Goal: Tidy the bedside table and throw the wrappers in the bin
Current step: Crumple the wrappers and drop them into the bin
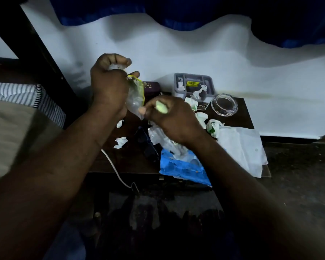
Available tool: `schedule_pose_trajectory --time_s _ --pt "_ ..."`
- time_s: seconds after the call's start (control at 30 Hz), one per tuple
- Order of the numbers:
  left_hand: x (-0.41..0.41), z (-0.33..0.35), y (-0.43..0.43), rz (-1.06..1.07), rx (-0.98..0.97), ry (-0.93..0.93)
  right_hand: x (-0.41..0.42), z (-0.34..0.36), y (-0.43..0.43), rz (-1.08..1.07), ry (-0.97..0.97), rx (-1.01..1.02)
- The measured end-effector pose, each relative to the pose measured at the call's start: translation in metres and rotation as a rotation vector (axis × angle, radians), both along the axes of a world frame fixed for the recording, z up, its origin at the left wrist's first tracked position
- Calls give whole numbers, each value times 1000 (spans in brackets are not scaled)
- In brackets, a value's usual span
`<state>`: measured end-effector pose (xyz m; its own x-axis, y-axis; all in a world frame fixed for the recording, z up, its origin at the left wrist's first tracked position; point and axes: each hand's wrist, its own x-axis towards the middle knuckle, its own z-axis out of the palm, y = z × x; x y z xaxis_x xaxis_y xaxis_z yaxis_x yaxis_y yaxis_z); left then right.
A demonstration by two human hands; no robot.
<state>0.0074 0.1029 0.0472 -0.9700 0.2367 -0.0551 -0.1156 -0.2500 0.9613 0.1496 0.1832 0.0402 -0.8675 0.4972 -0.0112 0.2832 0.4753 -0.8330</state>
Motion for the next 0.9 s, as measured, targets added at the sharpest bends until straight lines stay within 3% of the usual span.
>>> schedule_pose_trajectory --time_s 0.23,0.33,0.43,0.53,0.63,0.8,0.9 --pt "4 -4 0 10 37 -123 -11 -5 -12 -140 71 -126" --pt "11 -4 6 -162 -35 -75 -11 -5 -8 -231 101 -162" --pt "17 -3 9 -414 -44 -168 -9 -6 4 -317 157 -171" --pt "29 -3 12 -526 -210 -16 -4 -5 15 -374 201 -213" --pt "38 -6 14 -541 -220 18 1 -3 16 -338 248 -294" --pt "37 -3 11 -493 -109 -82 5 3 19 -276 282 -409" --pt "32 1 10 -343 -129 -59 6 7 26 -192 305 -503"
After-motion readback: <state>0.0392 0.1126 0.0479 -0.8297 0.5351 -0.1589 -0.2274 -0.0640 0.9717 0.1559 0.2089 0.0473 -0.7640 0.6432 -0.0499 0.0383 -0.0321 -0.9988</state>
